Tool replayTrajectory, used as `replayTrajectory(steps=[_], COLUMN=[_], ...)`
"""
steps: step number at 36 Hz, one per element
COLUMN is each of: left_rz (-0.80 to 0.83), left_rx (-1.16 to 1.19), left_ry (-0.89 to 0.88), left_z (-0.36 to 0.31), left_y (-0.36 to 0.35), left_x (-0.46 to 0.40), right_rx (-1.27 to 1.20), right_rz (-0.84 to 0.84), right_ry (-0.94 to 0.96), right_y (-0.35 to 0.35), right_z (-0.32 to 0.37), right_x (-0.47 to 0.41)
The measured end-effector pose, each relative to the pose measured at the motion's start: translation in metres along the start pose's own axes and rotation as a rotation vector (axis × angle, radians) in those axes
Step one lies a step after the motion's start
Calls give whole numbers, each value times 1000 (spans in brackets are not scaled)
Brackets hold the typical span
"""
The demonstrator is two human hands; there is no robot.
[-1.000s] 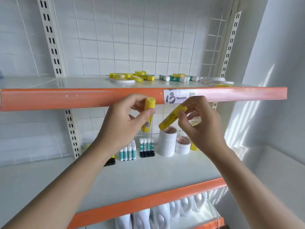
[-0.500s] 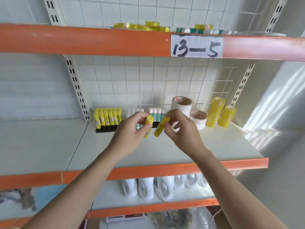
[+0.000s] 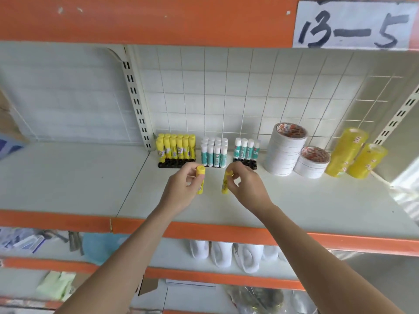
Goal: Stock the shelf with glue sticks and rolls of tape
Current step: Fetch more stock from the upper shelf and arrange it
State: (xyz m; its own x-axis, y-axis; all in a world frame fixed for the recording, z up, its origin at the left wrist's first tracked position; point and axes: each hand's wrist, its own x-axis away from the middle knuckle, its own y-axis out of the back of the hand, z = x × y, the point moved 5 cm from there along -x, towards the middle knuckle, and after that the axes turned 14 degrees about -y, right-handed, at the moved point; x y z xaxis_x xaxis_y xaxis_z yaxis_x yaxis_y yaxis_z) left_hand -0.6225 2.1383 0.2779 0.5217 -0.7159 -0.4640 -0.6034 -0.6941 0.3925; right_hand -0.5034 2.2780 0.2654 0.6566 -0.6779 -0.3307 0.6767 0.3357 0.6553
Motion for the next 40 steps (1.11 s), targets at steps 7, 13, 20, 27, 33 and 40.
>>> replayTrajectory(steps=[7,13,20,27,33,40], left_rz=[69,127,185,240,237,148], left_rx=[-1,45,44,21,12,-8], left_ry=[-1,-27,-2,33,2,-20], left_z=[30,50,72,84,85,85], left_y=[9,5,1,-3,-5,6], left_x=[-8,-8,-5,-2,-3,-5], right_rx=[46,102,194,197,173,156], right_rz=[-7,-46,-56,-53,-27,-32], right_ry=[-104,-163,-225,-241,-252,-174], right_y=[-21,-25,-30,-30,-32,-42], right_z=[0,4,7,12,15,26], right_x=[-10,-8,-3,-2,-4,-11])
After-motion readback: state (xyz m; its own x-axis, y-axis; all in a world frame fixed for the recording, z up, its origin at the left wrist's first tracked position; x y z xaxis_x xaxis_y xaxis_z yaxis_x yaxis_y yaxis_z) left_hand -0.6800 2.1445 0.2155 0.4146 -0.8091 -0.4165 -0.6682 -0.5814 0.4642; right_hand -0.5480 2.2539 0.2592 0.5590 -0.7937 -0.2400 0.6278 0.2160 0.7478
